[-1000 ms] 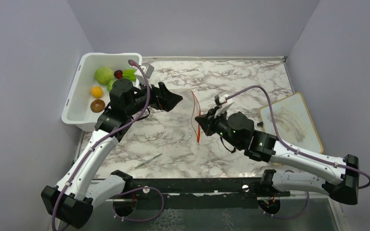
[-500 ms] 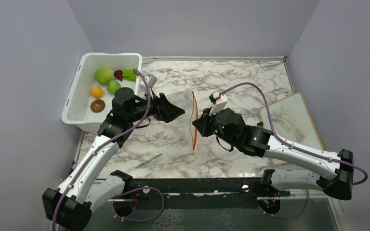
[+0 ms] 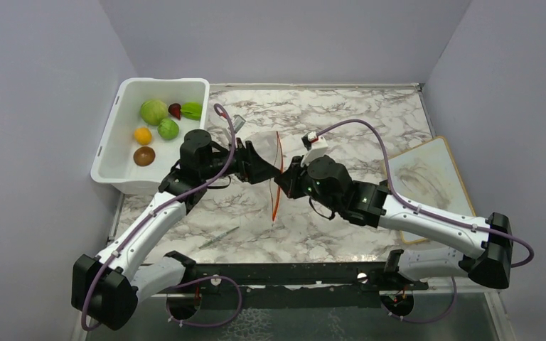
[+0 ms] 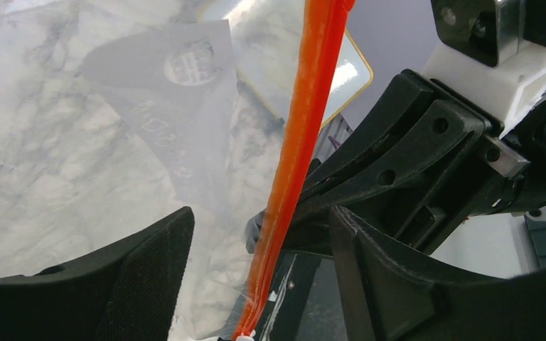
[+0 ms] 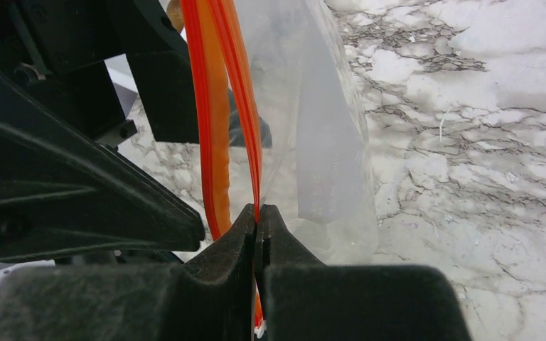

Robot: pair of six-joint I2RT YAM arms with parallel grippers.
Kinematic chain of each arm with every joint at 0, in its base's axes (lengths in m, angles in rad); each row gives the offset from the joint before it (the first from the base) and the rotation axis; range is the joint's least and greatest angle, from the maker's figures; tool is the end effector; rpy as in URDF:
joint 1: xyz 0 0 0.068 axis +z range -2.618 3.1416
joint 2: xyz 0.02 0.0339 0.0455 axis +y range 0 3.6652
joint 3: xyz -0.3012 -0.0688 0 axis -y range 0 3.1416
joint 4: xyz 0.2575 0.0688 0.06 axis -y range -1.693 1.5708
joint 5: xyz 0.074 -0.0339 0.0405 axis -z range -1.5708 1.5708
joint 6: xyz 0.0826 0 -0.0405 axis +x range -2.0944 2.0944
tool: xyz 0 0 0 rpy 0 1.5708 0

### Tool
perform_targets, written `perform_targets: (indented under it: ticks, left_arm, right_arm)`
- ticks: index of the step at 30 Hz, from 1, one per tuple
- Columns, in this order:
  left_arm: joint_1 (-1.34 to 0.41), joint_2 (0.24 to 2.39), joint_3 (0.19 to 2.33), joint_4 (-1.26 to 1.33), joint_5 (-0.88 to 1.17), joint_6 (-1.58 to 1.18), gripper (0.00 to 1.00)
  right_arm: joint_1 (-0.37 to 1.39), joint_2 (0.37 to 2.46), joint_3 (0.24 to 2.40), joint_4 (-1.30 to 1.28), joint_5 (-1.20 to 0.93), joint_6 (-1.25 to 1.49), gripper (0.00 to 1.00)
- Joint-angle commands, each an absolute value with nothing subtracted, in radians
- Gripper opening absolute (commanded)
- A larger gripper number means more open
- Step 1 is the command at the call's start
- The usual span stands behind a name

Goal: Place the food in the zip-top bag and seal the zipper
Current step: Open the zipper of the food storage bag.

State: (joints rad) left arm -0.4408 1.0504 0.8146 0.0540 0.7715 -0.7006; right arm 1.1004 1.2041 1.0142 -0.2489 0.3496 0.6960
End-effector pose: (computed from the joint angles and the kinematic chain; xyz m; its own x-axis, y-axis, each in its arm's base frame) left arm 0.2157 -0.1654 0.3489 -0.7220 -0.1704 -0.6706 0.6025 0.3217 -0.7304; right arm 0.1673 0.2666 0.3406 -0.5946 0.1596 -0.7880 -0.4114 0.7817 0.4687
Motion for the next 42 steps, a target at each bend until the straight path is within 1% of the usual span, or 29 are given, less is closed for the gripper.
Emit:
perform_targets:
  ticks: [1, 7, 8, 9, 10, 11, 15, 20, 24, 27, 31, 32, 35, 37, 40, 42]
  left_arm:
    - [-0.465, 1.044, 0.790, 0.110, 0.748, -0.713, 0.66]
    - [-0.470, 0.982, 0.779, 0.085, 0.638, -0.648, 0.42]
    - [-0.469, 0.970, 0.783, 0.071, 0.615, -0.635, 0.32]
    - [-0.469, 0.961, 0.788, 0.060, 0.591, -0.623, 0.21]
    - [-0.469, 0.955, 0.793, 0.052, 0.567, -0.611, 0.07]
    - [-0.469, 0.952, 0.800, 0.039, 0.552, -0.599, 0.00]
    - [-0.470, 0.967, 0.833, -0.022, 0.496, -0.558, 0.00]
    - [-0.469, 1.024, 0.928, -0.175, 0.349, -0.523, 0.00]
    - [-0.469, 1.062, 0.966, -0.195, 0.343, -0.532, 0.00]
    - [-0.469, 1.098, 0.991, -0.195, 0.390, -0.556, 0.00]
    - [-0.469, 1.155, 0.995, -0.130, 0.553, -0.616, 0.00]
    - [-0.469, 1.165, 0.988, -0.104, 0.589, -0.641, 0.02]
    - [-0.469, 1.182, 0.969, -0.057, 0.657, -0.681, 0.23]
    - [-0.470, 1.183, 0.969, -0.056, 0.656, -0.677, 0.36]
    - [-0.469, 1.164, 0.973, -0.059, 0.626, -0.669, 0.42]
    - [-0.469, 1.145, 0.987, -0.074, 0.586, -0.648, 0.53]
  right_arm:
    - [1.102, 1.223, 1.046, -0.188, 0.324, 0.720, 0.01]
    - [1.103, 1.201, 1.021, -0.223, 0.372, 0.718, 0.01]
    - [1.102, 1.192, 1.014, -0.232, 0.391, 0.711, 0.01]
    - [1.099, 1.184, 1.008, -0.243, 0.405, 0.701, 0.01]
    - [1.096, 1.174, 1.003, -0.257, 0.416, 0.691, 0.01]
    - [1.090, 1.166, 1.002, -0.273, 0.428, 0.684, 0.01]
    - [1.086, 1.107, 1.002, -0.358, 0.526, 0.654, 0.01]
    - [1.084, 0.963, 1.014, -0.499, 0.696, 0.633, 0.01]
    - [1.085, 0.847, 1.027, -0.582, 0.774, 0.612, 0.01]
    - [1.084, 0.791, 1.001, -0.558, 0.743, 0.590, 0.01]
    - [1.084, 0.781, 0.932, -0.440, 0.610, 0.561, 0.01]
    - [1.084, 0.792, 0.923, -0.421, 0.590, 0.563, 0.01]
    - [1.083, 0.848, 0.928, -0.406, 0.572, 0.549, 0.01]
    - [1.084, 0.894, 0.963, -0.444, 0.592, 0.533, 0.01]
    - [1.084, 0.945, 1.040, -0.558, 0.644, 0.537, 0.01]
    - [1.084, 0.942, 1.063, -0.597, 0.668, 0.529, 0.01]
